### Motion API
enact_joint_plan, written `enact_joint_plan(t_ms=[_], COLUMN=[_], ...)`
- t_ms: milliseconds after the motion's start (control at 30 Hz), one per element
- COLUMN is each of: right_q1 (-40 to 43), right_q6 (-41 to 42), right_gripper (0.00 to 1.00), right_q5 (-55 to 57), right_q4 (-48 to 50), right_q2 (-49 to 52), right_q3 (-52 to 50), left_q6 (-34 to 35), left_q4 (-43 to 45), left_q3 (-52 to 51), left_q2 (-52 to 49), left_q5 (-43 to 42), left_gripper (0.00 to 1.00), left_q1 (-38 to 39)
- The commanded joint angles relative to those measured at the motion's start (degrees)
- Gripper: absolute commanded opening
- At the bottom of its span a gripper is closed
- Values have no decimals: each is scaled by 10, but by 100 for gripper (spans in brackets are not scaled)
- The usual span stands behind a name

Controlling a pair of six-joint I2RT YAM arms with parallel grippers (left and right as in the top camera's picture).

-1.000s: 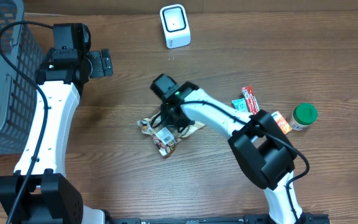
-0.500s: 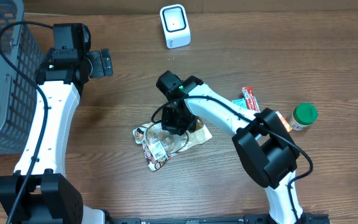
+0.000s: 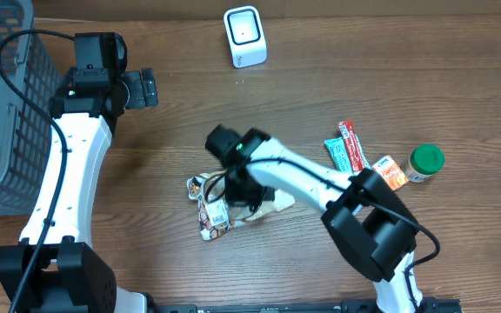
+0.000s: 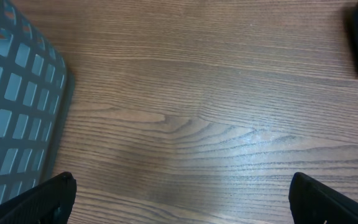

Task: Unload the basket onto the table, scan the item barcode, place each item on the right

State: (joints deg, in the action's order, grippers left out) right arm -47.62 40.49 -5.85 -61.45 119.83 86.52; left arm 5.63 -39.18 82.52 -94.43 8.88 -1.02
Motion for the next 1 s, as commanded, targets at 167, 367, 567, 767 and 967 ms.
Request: enact_joint_plan(t_ms=[167, 367, 567, 767, 967], right_q1=[-54, -37, -7, -24, -86], right_q6=[21, 13, 12, 13, 13], right_gripper=[5, 4, 4, 4, 4], right_q5=[-3, -19, -28, -32, -32], right_q4=[64, 52, 32, -24, -3], right_q2=[-12, -25, -54, -52, -50], right_q3=[-31, 25, 76, 68, 37], left_q6=[4, 4, 4, 4, 4], left_q4=[1, 1, 1, 1, 1], left_q3=[1, 1, 1, 1, 1], left_q2=[0, 0, 0, 0, 0], left_q5=[6, 6, 6, 6, 6], left_gripper=[100, 100, 100, 100, 100], left_q1=[-1, -1, -1, -1, -1])
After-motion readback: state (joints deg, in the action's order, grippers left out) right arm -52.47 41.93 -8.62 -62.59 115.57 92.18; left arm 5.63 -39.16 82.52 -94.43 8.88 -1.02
